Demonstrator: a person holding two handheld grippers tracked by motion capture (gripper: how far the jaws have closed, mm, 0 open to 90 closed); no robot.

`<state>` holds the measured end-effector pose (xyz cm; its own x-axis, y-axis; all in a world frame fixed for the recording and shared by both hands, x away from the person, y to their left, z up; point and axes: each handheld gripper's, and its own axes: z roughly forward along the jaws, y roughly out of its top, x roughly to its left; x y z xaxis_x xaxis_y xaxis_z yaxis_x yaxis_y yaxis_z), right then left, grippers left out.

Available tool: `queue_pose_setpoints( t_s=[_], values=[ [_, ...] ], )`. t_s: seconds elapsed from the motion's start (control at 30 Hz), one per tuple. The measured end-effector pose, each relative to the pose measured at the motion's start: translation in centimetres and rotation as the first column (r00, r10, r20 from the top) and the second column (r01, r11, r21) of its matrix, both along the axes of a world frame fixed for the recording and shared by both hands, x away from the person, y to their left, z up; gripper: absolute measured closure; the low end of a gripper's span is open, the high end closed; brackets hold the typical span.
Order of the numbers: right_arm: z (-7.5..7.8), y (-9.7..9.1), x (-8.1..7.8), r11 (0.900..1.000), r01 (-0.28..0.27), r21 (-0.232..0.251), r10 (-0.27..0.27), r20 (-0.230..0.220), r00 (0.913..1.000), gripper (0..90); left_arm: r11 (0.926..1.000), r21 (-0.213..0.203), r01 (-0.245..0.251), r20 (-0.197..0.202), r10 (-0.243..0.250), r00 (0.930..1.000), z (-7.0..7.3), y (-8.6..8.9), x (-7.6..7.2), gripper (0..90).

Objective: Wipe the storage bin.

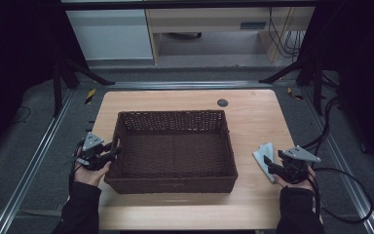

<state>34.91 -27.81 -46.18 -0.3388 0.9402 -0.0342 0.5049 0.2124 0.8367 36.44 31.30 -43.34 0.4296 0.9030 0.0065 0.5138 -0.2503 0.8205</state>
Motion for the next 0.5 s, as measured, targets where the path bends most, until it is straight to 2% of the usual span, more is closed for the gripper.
queue_pose_setpoints(
  t_s=[0.2, 0.3, 0.5],
  values=[
    [-1.5, -0.7, 0.3, 0.9996, -0.003, -0.028, 0.002, -0.058, 0.9983, 44.6, 1.0, 0.0, 0.001, -0.001, -0.001, 1.0, 0.0, 0.0, 0.0, 64.2],
    [-1.8, -1.0, 0.3, 0.9996, 0.0, -0.029, -0.002, -0.074, 0.9973, 46.7, 1.0, -0.005, 0.002, -0.001, -0.002, 1.0, 0.0, 0.1, 0.0, 64.4],
    [-2.4, -1.2, 0.4, 0.9994, -0.015, -0.033, 0.011, -0.121, 0.9926, 56.9, 1.0, -0.004, 0.005, -0.001, -0.005, 1.0, 0.0, 0.1, 0.2, 65.2]
  ],
)
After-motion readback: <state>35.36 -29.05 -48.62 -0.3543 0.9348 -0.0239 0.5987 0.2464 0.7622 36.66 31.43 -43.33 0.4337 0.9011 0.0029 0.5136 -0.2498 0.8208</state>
